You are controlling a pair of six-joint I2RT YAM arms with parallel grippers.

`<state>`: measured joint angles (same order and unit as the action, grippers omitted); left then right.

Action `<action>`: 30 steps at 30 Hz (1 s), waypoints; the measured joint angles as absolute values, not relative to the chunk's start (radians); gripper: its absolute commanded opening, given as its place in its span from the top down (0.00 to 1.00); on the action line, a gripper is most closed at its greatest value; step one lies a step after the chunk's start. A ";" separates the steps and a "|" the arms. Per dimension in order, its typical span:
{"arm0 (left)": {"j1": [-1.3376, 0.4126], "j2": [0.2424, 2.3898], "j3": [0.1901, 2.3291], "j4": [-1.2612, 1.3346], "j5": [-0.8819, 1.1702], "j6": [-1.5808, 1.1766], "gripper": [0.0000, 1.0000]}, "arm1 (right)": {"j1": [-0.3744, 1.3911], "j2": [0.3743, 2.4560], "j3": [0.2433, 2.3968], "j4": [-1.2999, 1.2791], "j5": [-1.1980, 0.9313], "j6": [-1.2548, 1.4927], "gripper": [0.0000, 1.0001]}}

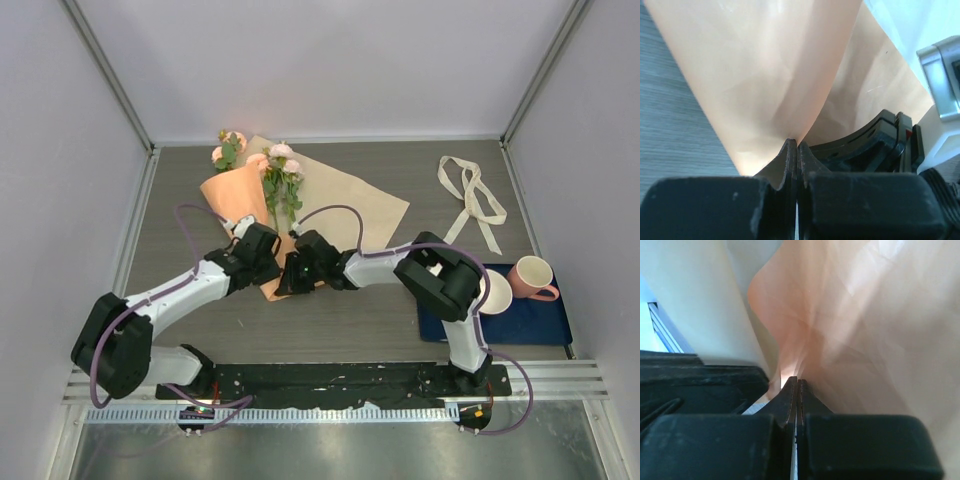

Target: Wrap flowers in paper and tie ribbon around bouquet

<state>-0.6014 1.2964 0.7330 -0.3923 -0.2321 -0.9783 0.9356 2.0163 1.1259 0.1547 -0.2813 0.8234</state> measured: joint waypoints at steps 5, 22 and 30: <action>-0.601 1.361 0.751 -0.345 -0.201 -0.977 1.00 | 0.936 1.980 1.042 0.240 -0.267 0.860 1.00; -0.601 1.433 0.805 -0.288 -0.144 -0.933 1.00 | 0.867 1.858 0.966 0.176 -0.196 0.813 1.00; -0.608 1.532 0.887 -0.251 -0.092 -0.916 1.00 | 0.868 1.863 0.953 0.154 -0.165 0.807 1.00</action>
<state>-0.6083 1.5322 0.8867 -0.2512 -0.0921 -0.9157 0.8677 1.8629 0.9527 0.1539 -0.1650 0.8074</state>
